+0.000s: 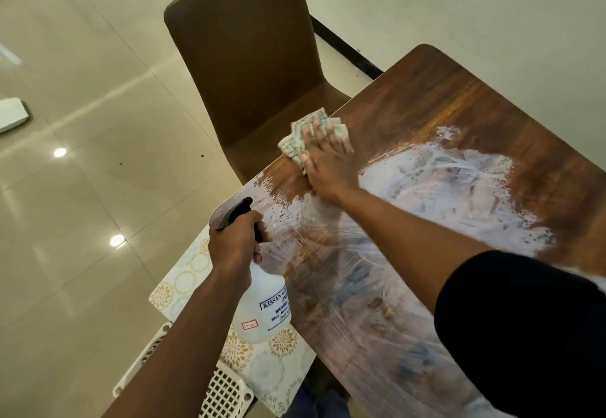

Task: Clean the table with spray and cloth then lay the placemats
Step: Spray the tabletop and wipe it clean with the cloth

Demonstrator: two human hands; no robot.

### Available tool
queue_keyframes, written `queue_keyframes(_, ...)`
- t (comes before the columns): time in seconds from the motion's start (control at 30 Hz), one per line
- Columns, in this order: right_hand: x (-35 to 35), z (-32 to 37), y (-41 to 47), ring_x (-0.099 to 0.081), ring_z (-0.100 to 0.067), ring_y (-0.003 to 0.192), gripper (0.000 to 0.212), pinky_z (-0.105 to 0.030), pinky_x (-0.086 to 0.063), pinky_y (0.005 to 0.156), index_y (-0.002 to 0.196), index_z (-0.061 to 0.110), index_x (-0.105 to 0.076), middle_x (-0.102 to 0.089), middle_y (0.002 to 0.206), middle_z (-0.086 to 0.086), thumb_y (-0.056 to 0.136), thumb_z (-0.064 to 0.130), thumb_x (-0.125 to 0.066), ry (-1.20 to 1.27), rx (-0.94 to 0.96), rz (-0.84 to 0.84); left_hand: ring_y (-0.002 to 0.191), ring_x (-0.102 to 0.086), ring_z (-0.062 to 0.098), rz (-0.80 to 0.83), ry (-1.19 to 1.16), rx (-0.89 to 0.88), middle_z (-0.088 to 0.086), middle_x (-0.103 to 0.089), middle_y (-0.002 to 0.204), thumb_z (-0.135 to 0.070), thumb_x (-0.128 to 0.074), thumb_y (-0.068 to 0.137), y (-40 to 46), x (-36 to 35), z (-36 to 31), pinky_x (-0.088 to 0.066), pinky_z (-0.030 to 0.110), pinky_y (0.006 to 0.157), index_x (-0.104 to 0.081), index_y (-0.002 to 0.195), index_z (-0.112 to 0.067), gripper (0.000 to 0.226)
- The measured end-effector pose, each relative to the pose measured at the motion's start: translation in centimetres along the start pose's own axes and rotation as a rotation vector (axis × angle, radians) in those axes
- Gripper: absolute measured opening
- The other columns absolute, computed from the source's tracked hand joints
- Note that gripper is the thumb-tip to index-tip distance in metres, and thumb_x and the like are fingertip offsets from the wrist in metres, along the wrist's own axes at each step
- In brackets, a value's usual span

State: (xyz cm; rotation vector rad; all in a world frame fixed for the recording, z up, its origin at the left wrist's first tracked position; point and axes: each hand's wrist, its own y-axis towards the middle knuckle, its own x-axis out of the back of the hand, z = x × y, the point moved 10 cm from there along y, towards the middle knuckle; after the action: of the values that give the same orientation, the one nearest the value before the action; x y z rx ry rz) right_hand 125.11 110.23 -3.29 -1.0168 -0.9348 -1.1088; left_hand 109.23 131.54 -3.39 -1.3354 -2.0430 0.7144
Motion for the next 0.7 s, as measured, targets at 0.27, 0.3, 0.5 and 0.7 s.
queue_keyframes(0.27,-4.0,7.8,-7.5,0.003,-0.022,0.160,0.065,-0.044,-0.005,0.129,0.166,0.027,-0.006,0.002,0.173,0.002,0.107,0.050,-0.022,-0.089,0.346,0.067,0.046,-0.056,0.016,-0.046,-0.051,0.018,0.009,-0.073,0.067,-0.016,-0.072,0.093,-1.6,1.7,1.2,-0.037,0.028,0.046,-0.074,0.077,-0.009,0.018)
queue_keyframes(0.3,-3.7,7.2,-7.6,0.002,-0.022,0.160,0.064,-0.044,-0.006,0.129,0.166,0.026,-0.005,0.002,0.173,0.002,0.107,0.049,-0.019,-0.095,0.356,0.071,0.045,-0.054,0.016,-0.042,-0.048,0.021,0.011,-0.073,0.068,-0.016,-0.072,0.093,-1.9,1.8,1.4,-0.038,0.028,0.046,-0.074,0.076,-0.010,0.019)
queue_keyframes(0.5,0.1,-2.5,-5.1,0.004,-0.024,0.160,0.061,-0.045,-0.005,0.129,0.165,0.024,-0.001,0.006,0.173,-0.001,0.111,0.042,-0.022,-0.023,0.000,-0.010,0.040,-0.052,0.012,0.002,-0.138,-0.002,0.013,-0.067,0.071,-0.008,-0.068,0.097,-2.8,1.3,2.3,-0.036,0.027,0.042,-0.070,0.085,-0.034,0.028)
queue_keyframes(0.7,-1.2,0.5,-6.5,0.010,-0.026,0.159,0.062,-0.043,0.006,0.127,0.165,0.026,-0.001,0.010,0.172,0.001,0.110,0.039,-0.026,0.037,-0.078,-0.007,0.044,-0.041,0.014,0.013,-0.195,-0.017,0.003,-0.056,0.060,-0.005,-0.064,0.096,-2.7,2.6,3.2,-0.033,0.026,0.041,-0.072,0.128,-0.037,0.047)
